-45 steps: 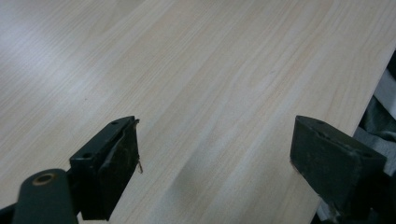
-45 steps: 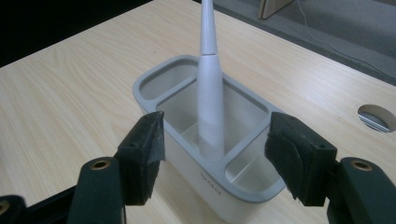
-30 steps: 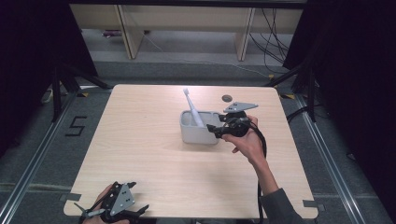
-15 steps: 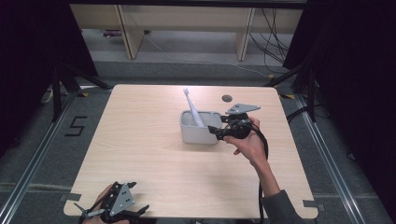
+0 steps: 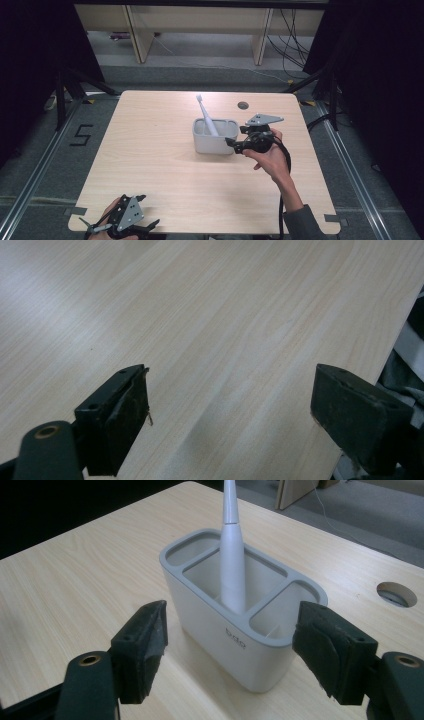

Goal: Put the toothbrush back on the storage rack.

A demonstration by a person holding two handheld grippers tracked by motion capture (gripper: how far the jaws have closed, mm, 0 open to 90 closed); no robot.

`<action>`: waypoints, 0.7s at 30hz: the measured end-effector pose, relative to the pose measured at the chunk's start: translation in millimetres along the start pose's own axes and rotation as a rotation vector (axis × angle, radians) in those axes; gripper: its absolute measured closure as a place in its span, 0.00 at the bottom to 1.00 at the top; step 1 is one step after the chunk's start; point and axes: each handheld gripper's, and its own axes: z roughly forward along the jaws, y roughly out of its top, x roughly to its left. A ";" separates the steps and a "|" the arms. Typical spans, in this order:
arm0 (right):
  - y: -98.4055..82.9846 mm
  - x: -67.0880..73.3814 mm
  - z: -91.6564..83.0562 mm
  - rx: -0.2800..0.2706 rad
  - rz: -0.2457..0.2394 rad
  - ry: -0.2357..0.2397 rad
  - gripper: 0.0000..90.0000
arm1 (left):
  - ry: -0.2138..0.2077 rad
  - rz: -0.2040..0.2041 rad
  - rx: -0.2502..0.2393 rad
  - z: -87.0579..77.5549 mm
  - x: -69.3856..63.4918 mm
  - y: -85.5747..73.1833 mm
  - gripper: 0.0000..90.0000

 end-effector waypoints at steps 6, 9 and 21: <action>-7.0 0.1 -5.1 0.021 0.021 -0.004 0.33 | 0.012 -0.001 -0.007 0.2 -0.4 0.0 0.17; -8.1 0.3 -5.6 0.016 0.015 -0.008 0.32 | 0.012 -0.001 -0.007 0.0 -0.6 0.1 0.17; -15.2 8.7 -14.3 -0.006 0.006 0.004 0.29 | 0.009 0.001 -0.007 -0.5 -0.7 0.2 0.17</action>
